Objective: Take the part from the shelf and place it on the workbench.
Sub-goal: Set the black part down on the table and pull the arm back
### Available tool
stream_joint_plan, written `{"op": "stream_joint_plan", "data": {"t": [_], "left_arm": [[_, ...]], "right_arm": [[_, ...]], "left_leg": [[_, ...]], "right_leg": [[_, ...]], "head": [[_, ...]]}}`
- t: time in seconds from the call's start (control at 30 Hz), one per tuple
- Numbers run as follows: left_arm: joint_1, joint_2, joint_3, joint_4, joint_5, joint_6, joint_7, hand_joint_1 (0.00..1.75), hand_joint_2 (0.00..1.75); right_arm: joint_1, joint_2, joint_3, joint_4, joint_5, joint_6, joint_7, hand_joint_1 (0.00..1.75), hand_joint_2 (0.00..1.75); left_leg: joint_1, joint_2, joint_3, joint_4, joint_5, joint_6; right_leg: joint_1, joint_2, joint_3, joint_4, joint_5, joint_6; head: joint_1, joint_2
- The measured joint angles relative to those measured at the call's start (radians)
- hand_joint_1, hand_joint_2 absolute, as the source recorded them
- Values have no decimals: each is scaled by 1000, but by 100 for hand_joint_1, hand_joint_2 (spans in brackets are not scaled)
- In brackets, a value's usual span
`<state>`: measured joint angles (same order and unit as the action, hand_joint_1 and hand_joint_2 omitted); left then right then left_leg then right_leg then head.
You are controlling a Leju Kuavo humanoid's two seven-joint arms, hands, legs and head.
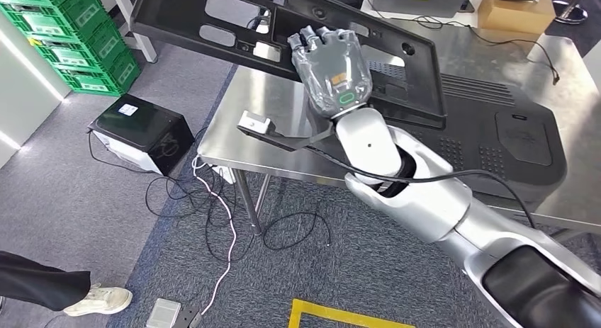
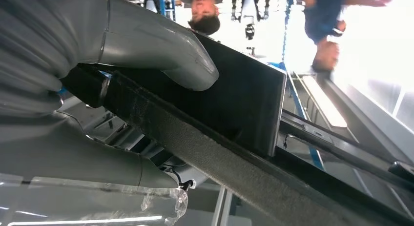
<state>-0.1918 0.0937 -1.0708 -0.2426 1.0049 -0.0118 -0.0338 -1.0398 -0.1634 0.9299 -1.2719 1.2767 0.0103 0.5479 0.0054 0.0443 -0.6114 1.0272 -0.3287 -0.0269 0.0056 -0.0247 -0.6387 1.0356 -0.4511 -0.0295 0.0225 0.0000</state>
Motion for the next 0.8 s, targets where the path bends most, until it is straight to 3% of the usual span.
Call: {"op": "stream_joint_plan", "data": {"t": [0.1, 0.2, 0.23, 0.27, 0.3, 0.37, 0.43, 0.53, 0.6, 0.67, 0.73, 0.77, 0.8], "left_arm": [[-6, 0, 0, 0, 0, 0, 2, 0, 175], [-5, -1, 0, 0, 0, 0, 2, 0, 175], [-4, -1, 0, 0, 0, 0, 2, 0, 175], [-3, -1, 0, 0, 0, 0, 2, 0, 175], [-3, -1, 0, 0, 0, 0, 2, 0, 175], [-2, -1, 0, 0, -1, 0, 2, 0, 175], [-2, -1, 0, 0, -1, 0, 2, 0, 175], [-2, -1, 0, 0, 0, -4, 2, 0, 175], [-5, -2, 0, 0, 0, -8, 1, 0, 175], [-6, -3, 0, 0, 0, -10, 0, 0, 175], [-5, -2, 0, 0, 1, -10, 1, 0, 175], [-5, -2, 0, 0, 1, -11, 1, 0, 175], [-5, -3, 0, 0, 1, -11, 1, 0, 175]], "right_arm": [[-33, 33, 14, 82, -3, -8, -11, 175, 175], [-54, 64, 22, 141, -5, -16, -16, 175, 175], [-56, 72, 25, 159, -5, -17, -18, 175, 175], [-57, 78, 28, 175, -5, -18, -19, 175, 175], [-58, 83, 31, 188, -5, -18, -19, 175, 175], [-62, 93, 36, 210, -5, -18, -19, 175, 175], [-69, 102, 39, 229, -6, -20, -19, 175, 175], [-74, 110, 43, 253, -17, -25, -19, 175, 175], [-78, 110, 45, 262, -25, -29, -19, 175, 175], [-84, 111, 48, 273, -31, -33, -20, 175, 175], [-87, 111, 53, 284, -40, -35, -20, 175, 175], [-87, 111, 56, 289, -47, -36, -20, 175, 175], [-87, 111, 59, 293, -53, -36, -19, 175, 175]], "left_leg": [[5, -9, -9, 33, -25, -17], [8, -32, -88, 210, -112, -29], [9, -35, -117, 265, -129, -31], [9, -36, -132, 290, -128, -32], [10, -36, -129, 275, -107, -32], [14, -48, -79, 152, -35, -31], [17, -70, -34, 42, 6, -25], [14, -70, -24, 15, 8, -10], [17, -59, -21, 8, 13, 3], [18, -48, -19, 3, 15, 13], [16, -37, -19, 3, 13, 17], [16, -32, -19, 4, 13, 18], [16, -27, -18, 4, 12, 18]], "right_leg": [[-5, 14, 5, -10, 6, -17], [-5, 29, 7, -12, 8, -28], [-4, 36, 7, -11, 7, -29], [-4, 43, 8, -9, 7, -29], [-4, 51, 8, -7, 6, -29], [-5, 67, 7, -3, 3, -26], [-4, 83, 2, 5, 0, -18], [-4, 99, -4, 5, 2, -3], [-4, 82, -14, 27, -15, 7], [-6, 49, -56, 121, -68, 15], [-10, 37, -117, 250, -120, 20], [-12, 35, -135, 283, -124, 22], [-13, 34, -134, 278, -108, 22]], "head": [[-8, 0], [-25, 0], [-30, 0], [-33, 0], [-36, 0], [-41, 0], [-47, 0], [-45, 0], [-38, 0], [-26, 0], [-17, 0], [-14, 0], [-11, 0]]}}
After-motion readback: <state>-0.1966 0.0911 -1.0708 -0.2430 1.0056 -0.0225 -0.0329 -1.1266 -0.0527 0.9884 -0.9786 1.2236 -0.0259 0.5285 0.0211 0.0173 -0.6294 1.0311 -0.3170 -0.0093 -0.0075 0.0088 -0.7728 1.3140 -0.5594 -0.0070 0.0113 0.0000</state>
